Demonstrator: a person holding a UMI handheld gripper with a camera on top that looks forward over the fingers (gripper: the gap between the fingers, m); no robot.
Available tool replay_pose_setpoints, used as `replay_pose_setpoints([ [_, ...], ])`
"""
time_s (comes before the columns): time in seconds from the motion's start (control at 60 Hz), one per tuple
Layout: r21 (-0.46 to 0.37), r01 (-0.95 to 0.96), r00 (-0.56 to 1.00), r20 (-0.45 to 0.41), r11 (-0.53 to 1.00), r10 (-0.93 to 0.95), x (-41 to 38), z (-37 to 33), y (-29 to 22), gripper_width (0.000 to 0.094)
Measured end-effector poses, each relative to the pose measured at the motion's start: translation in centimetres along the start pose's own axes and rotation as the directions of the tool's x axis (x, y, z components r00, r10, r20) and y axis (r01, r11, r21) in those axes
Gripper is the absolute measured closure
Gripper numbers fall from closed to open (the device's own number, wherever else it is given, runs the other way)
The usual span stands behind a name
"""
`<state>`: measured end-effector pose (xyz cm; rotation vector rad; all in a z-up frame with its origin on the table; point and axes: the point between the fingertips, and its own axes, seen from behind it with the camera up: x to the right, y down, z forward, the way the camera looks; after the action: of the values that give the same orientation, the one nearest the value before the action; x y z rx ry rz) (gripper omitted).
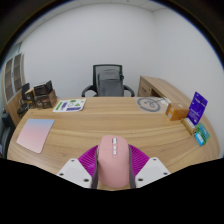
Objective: Arrange mouse
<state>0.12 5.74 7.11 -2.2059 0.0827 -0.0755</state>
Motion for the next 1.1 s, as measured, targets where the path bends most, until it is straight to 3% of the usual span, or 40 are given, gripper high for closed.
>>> replay_pose_setpoints([
  [0.217,0.083,0.009,0.997,0.075,0.997,-0.015,-22.6,1.2,-8.3,0.0513],
  [0.45,-0.008,0.084,0.983,0.165,0.996,-0.081,-39.4,6.9,-5.4,0.0514],
  [0.567,-0.067,0.12,0.975,0.194,0.99,-0.105,-42.3,9.0,-2.3,0.0514],
  [0.867,-0.126,0.112,0.985,0.141,0.986,-0.094,-41.9,11.2,0.4,0.0505],
  [1.033,-0.128,0.101,0.986,0.142,0.987,-0.083,-42.0,11.2,0.4,0.0417],
  [1.1,-0.155,0.104,0.985,0.155,0.982,-0.08,-42.1,11.0,0.8,0.0331],
])
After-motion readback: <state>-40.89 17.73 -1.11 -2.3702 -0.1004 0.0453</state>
